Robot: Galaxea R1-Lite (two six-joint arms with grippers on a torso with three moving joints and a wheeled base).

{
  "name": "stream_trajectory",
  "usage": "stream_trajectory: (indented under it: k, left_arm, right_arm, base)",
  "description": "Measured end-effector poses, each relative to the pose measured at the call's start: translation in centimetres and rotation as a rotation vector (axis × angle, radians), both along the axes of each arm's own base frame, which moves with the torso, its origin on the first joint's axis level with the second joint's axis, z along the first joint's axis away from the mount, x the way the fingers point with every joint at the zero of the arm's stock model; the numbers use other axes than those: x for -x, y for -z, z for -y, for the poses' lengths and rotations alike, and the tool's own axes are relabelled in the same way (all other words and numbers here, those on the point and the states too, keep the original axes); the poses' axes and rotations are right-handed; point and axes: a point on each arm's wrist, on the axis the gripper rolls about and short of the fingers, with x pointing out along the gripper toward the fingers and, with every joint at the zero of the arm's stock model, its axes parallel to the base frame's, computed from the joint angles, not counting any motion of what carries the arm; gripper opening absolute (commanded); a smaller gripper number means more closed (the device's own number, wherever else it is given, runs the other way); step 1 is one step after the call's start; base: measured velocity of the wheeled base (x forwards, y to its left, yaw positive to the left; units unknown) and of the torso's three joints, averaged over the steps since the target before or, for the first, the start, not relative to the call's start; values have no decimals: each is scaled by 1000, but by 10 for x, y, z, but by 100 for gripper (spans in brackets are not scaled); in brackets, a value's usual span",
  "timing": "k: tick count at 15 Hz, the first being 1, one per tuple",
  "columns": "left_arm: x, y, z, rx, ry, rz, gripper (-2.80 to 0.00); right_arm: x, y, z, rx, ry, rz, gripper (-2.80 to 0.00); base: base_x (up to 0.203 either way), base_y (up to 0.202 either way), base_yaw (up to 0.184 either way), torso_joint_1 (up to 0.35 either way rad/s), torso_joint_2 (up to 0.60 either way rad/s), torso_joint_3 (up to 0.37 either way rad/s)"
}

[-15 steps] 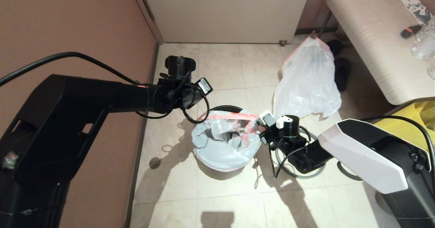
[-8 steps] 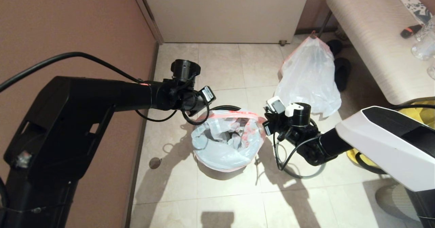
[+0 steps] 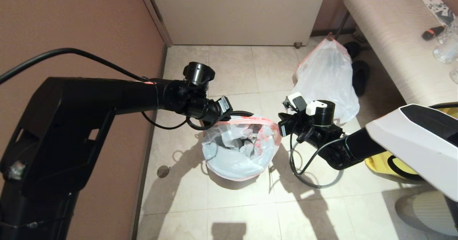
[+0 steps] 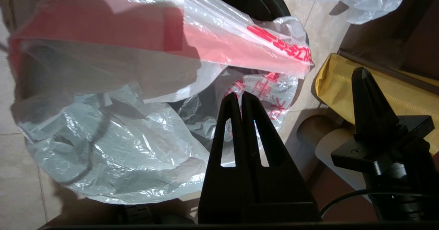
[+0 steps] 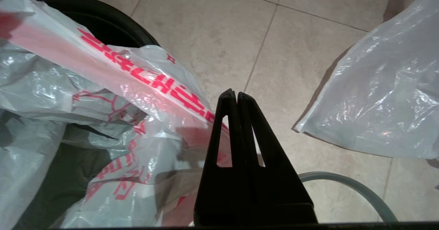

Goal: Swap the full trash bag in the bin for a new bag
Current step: Put the new garbage bag on the trash can

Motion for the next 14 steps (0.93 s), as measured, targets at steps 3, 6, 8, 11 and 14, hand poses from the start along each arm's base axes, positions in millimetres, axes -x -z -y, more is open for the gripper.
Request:
stream_trajectory:
  k: [3, 6, 8, 11, 14]
  left_arm:
    - [-6, 20, 7, -21, 10, -30, -280]
    - [-19, 34, 11, -10, 13, 20, -280]
    - [-19, 42, 23, -13, 38, 38, -280]
    - [-19, 51, 24, -67, 62, 34, -280]
    - [-15, 55, 24, -104, 62, -11, -280]
  right_arm:
    - [2, -2, -4, -18, -11, -1, -280]
    - [5, -7, -5, -30, -14, 5, -280]
    - [9, -16, -3, -46, -13, 16, -280]
    - [14, -27, 0, -55, -13, 34, -280]
    - [16, -37, 5, -63, -4, 53, -280]
  base:
    - [0, 0, 0, 0, 0, 0]
    - [0, 0, 0, 0, 0, 0]
    - [0, 0, 0, 0, 0, 0]
    - [0, 0, 0, 0, 0, 0]
    - [0, 0, 0, 0, 0, 0]
